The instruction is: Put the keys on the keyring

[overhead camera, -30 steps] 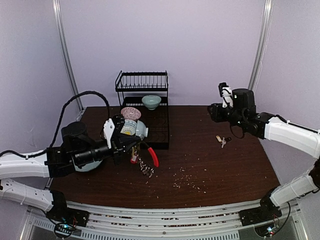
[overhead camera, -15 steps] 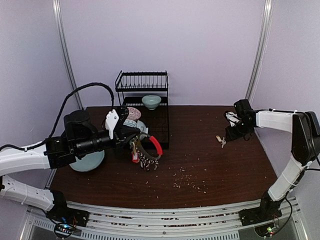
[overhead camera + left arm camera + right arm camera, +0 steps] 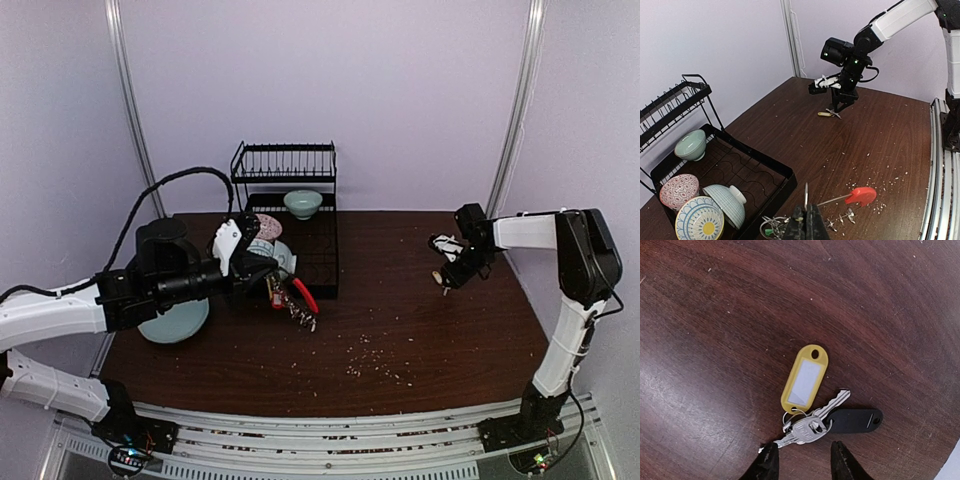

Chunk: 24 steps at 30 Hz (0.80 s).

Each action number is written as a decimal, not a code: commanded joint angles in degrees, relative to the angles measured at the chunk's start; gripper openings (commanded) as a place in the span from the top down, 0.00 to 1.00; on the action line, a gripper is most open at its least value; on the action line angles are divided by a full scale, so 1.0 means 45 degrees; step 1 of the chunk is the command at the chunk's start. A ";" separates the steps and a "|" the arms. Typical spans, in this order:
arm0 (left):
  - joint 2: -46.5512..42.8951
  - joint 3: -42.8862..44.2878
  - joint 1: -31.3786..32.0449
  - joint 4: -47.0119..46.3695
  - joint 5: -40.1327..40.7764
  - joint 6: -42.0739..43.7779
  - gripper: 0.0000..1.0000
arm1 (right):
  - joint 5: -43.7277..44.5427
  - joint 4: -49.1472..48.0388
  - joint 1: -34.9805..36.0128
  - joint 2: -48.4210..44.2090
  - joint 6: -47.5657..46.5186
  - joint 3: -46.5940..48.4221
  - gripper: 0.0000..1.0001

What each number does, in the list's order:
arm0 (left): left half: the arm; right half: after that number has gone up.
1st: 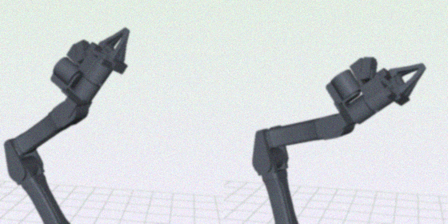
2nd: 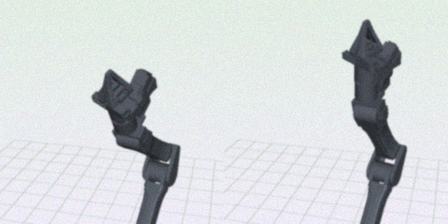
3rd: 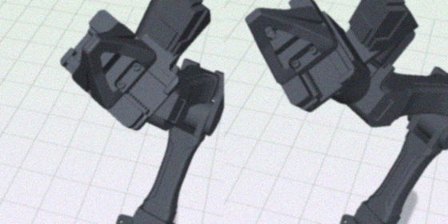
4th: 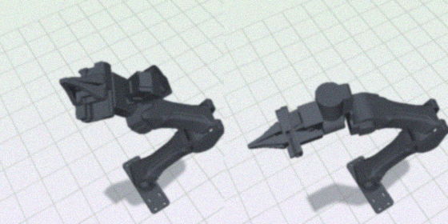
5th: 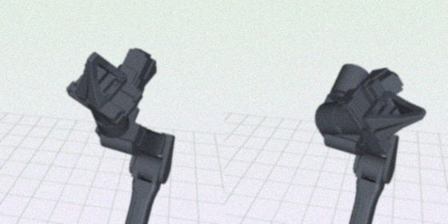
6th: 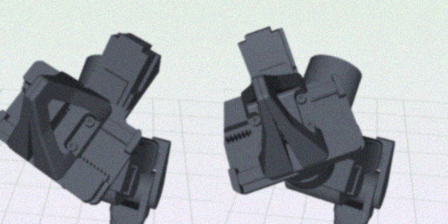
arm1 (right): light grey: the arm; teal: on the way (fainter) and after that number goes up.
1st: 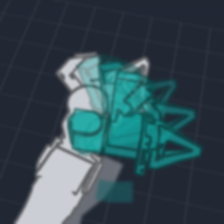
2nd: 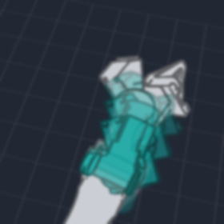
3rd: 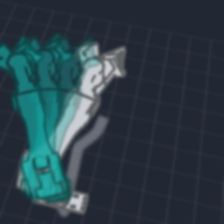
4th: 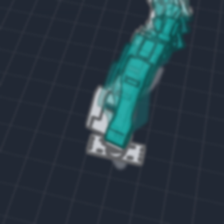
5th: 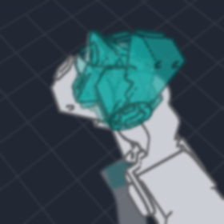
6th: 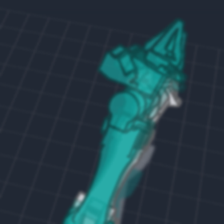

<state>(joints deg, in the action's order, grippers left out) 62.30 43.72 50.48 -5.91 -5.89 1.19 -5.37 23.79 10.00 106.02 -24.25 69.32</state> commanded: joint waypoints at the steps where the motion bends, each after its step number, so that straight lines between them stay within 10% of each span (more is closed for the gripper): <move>1: 0.0085 0.0264 -0.0227 -0.0893 -0.0414 -0.0034 1.00 | 0.0382 0.0456 0.0063 0.0133 -0.0413 0.0445 0.65; 24: 0.0340 0.0283 -0.0552 -0.0952 -0.0837 -0.0128 1.00 | 0.0641 0.1395 0.0063 0.1557 -0.0178 0.1665 0.79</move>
<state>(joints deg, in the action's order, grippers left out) 63.92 43.72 48.66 -5.91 -8.34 1.13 -3.42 27.18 10.00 112.46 -25.54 75.94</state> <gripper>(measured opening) 0.006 0.218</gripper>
